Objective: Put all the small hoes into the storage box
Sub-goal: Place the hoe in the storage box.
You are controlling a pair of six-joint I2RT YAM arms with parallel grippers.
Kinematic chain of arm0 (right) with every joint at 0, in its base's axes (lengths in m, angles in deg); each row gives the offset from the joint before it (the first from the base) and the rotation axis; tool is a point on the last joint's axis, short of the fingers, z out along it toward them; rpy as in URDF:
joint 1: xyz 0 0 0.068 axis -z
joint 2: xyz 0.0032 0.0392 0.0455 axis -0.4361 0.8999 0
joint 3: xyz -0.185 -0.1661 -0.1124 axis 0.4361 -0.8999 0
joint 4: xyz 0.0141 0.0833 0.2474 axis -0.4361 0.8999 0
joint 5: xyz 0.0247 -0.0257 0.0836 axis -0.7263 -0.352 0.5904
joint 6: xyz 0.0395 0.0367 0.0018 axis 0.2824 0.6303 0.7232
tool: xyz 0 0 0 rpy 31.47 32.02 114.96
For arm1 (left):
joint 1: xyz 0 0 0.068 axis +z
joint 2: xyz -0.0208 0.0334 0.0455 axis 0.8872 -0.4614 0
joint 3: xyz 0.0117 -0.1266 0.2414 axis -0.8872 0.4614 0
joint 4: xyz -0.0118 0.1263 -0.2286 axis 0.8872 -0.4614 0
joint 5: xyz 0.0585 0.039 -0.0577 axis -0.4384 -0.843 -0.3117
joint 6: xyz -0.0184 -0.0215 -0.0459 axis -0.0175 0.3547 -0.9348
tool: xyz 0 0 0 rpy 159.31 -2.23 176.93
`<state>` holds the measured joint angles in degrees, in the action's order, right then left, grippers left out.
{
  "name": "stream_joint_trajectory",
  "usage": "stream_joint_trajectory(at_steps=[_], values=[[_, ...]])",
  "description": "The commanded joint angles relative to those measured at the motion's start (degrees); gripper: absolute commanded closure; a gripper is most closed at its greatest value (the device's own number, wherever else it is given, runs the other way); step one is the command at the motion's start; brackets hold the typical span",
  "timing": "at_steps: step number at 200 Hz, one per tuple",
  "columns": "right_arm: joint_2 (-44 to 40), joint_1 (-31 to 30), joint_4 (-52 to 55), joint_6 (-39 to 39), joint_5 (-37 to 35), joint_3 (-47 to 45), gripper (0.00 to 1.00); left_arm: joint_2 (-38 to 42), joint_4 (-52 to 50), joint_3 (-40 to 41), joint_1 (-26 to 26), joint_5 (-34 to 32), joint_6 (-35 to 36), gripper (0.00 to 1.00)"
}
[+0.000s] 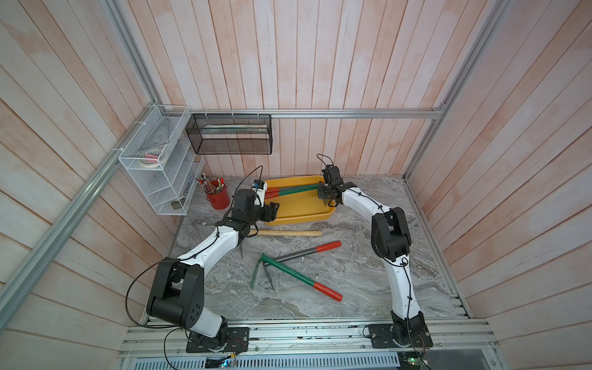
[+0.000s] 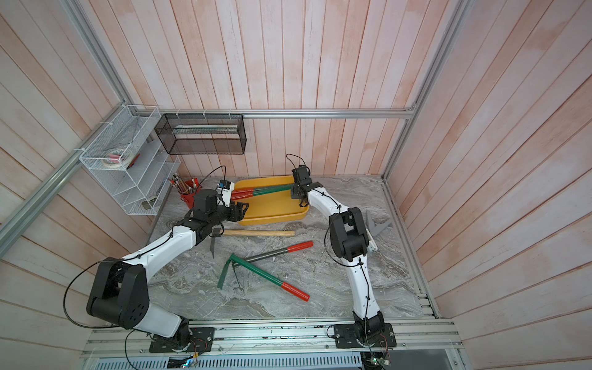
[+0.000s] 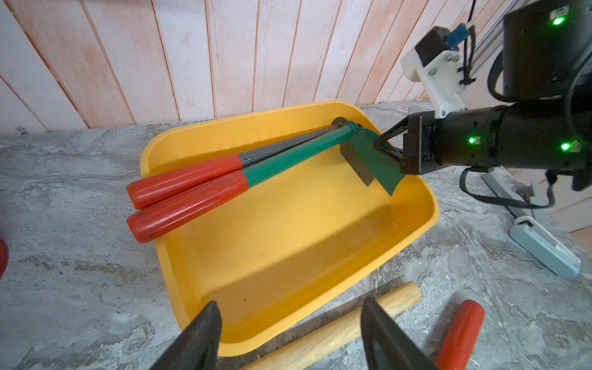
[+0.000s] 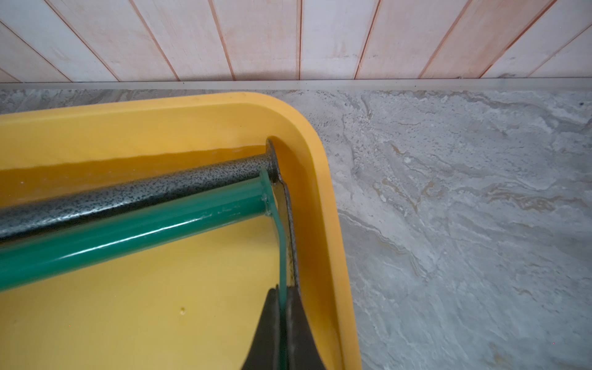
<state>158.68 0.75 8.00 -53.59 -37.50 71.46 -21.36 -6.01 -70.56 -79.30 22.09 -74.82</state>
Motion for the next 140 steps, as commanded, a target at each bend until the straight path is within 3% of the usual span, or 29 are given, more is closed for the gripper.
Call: stream_joint_trajectory(at_steps=[1, 140], values=[[-3.52, -0.99, -4.20, 1.32, -1.65, -3.83, 1.00, -0.08, 0.84, 1.20, 0.27, 0.91, -0.53, 0.29], [3.26, 0.41, -3.93, -0.11, -1.97, 2.60, 0.98, -0.26, 0.76, 0.82, 0.34, 1.29, -0.66, 0.29]])
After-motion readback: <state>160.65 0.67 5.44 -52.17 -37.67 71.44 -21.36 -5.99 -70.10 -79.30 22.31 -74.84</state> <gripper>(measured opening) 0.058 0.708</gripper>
